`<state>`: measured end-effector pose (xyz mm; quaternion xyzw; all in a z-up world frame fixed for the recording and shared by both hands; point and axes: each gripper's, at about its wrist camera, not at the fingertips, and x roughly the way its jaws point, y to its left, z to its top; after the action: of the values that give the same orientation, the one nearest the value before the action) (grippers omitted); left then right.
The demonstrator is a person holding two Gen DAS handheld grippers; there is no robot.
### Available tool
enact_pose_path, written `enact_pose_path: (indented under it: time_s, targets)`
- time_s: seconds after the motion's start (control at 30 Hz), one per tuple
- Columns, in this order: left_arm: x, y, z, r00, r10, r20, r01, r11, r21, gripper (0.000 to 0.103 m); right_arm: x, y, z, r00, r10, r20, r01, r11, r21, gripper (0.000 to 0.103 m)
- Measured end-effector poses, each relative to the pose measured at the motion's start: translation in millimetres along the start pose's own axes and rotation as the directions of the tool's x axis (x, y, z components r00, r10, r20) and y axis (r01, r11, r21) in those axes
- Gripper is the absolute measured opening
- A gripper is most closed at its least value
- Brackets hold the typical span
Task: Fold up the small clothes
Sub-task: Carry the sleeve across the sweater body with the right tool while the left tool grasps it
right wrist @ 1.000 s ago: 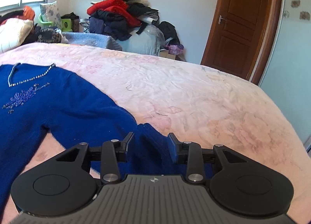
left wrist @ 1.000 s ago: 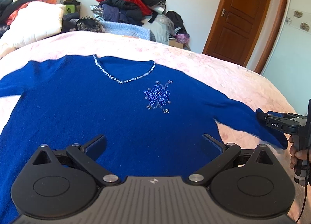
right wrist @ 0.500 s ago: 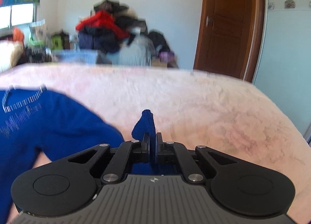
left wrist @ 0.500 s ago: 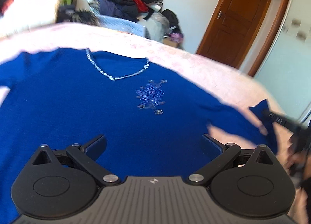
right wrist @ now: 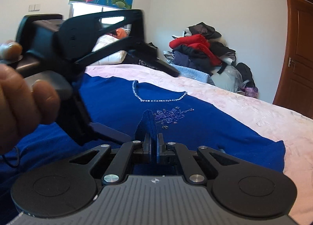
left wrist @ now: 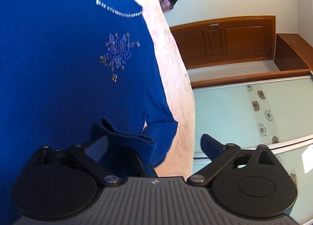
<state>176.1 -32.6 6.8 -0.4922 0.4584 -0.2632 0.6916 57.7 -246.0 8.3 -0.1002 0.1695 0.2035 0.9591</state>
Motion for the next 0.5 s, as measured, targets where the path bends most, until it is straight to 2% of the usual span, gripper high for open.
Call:
enact_pose_path:
  time_s: [0.17, 0.2, 0.23, 0.27, 0.3, 0.37, 0.43, 0.5]
  targets:
    - [8.8, 10.4, 1.9, 0.999, -0.025, -0.033, 0.023, 0.997, -0.071, 0.097, -9.8, 14.5, 1.4, 0.998, -0.035, 0.048, 0.04, 0.992, -0.12, 0.006]
    - [9.4, 8.9, 1.4, 0.999, -0.021, -0.035, 0.019, 0.998, -0.064, 0.092, -11.1, 18.1, 0.5, 0.998, -0.037, 0.048, 0.044, 0.988, -0.151, 0.006]
    - [10.3, 8.2, 1.2, 0.999, -0.011, -0.034, 0.009, 0.998, -0.059, 0.083, -12.0, 20.4, -1.1, 0.998, -0.038, 0.049, 0.046, 0.983, -0.176, 0.006]
    - [10.9, 8.1, 2.2, 0.999, -0.002, -0.046, 0.0, 0.999, -0.053, 0.052, -13.1, 22.8, -3.1, 0.998, -0.04, 0.052, 0.049, 0.979, -0.199, 0.006]
    - [12.7, 9.0, 2.6, 0.998, 0.015, -0.066, -0.018, 0.998, -0.053, 0.031, -14.1, 24.6, -4.8, 0.998, -0.041, 0.051, 0.051, 0.976, -0.21, 0.006]
    - [17.4, 13.0, 4.5, 0.995, 0.066, -0.078, -0.071, 0.995, -0.063, 0.023, -13.8, 25.3, -5.6, 0.998, -0.042, 0.038, 0.049, 0.976, -0.212, 0.013]
    - [19.6, 16.4, 4.6, 0.992, 0.095, -0.084, -0.101, 0.993, -0.066, 0.02, -15.6, 26.3, -3.9, 0.999, -0.035, 0.031, 0.041, 0.977, -0.209, 0.018]
    - [18.5, 17.9, 4.9, 0.99, 0.116, -0.076, -0.121, 0.991, -0.063, 0.009, -18.7, 26.4, -2.1, 0.999, -0.028, 0.024, 0.032, 0.979, -0.203, 0.028]
